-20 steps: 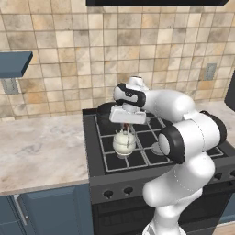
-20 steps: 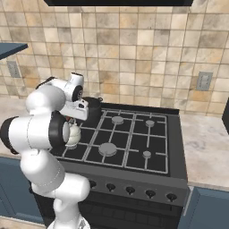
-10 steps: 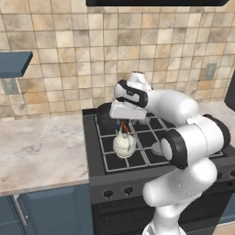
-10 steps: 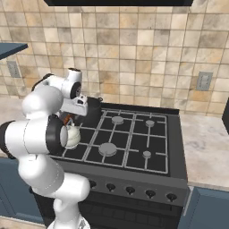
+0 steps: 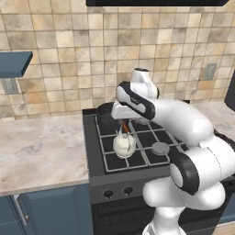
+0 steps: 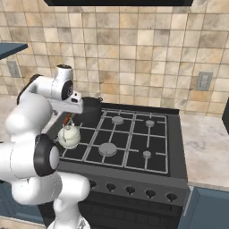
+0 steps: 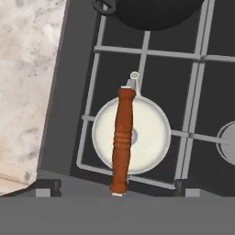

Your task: Pick the kettle from the counter and place it on a stove burner. Then turn the burner on.

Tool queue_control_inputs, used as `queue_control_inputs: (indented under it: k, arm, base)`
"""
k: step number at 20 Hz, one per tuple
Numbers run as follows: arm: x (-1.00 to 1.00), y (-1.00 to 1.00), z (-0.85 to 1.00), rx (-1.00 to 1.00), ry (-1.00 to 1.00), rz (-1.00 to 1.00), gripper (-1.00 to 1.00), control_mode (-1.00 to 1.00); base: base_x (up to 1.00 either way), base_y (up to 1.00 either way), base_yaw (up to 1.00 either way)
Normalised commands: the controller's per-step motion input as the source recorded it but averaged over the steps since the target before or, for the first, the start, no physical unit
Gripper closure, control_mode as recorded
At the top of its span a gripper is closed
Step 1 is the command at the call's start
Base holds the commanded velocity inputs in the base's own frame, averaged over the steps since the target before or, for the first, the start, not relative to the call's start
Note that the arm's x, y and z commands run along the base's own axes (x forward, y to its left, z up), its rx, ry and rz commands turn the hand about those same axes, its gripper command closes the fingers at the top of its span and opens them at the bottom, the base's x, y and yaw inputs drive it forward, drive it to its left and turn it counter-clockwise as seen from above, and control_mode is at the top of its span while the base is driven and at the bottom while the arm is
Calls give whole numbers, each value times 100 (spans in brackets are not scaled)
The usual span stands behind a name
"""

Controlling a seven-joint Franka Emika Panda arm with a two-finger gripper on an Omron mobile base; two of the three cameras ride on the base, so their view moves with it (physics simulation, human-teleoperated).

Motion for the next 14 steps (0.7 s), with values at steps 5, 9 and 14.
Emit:
queue_control_inputs:
  k: [5,9,14]
  arm:
    - [-100,0,-1,-5,-37,5,-100,-100]
    - [-100,0,-17,-3,-34,4,-100,-100]
    - [-100,0,-31,-4,-33,5,-100,-100]
  base:
    - [0,0,0]
    - [0,0,0]
    - [0,0,0]
